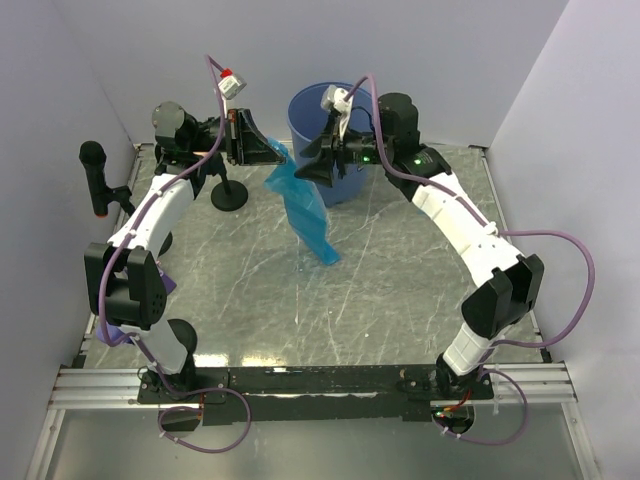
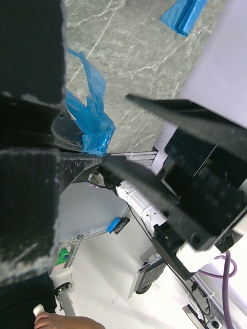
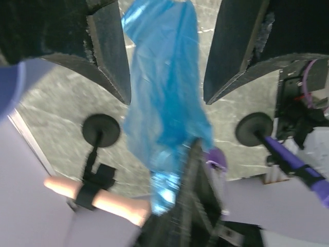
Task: Put the trash bags into the trash bin
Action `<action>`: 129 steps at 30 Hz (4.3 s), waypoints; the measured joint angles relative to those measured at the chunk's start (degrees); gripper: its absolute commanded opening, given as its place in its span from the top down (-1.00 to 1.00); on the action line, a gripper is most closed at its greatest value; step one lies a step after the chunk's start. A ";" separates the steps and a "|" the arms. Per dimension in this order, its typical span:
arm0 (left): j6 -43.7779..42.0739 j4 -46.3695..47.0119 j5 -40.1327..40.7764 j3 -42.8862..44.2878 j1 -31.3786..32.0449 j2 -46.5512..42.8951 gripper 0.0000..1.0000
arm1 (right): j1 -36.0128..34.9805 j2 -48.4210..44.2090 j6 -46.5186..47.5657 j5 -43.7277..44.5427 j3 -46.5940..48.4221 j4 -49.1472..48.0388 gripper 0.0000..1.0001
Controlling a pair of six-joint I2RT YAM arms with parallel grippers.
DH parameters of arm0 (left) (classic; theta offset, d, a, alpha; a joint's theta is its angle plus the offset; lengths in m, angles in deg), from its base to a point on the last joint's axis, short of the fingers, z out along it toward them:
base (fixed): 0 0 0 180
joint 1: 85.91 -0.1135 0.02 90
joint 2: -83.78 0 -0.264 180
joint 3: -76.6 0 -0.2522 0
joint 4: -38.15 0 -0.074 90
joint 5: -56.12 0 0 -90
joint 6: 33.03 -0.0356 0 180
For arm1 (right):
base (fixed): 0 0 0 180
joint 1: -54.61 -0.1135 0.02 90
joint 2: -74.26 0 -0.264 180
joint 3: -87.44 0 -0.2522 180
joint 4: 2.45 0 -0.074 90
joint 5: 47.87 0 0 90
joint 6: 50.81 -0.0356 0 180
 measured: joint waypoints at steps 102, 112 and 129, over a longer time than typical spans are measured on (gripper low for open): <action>0.15 -1.07 -0.31 0.52 0.42 0.63 0.99 | 3.74 1.84 1.01 7.67 4.11 2.34 0.97; -9.27 -12.15 5.22 2.16 0.39 1.27 0.99 | 1.95 1.77 1.79 2.03 1.62 0.57 -0.18; -23.04 -30.49 17.18 2.89 0.24 -1.44 0.99 | -7.32 2.69 9.20 18.27 4.07 4.66 -0.61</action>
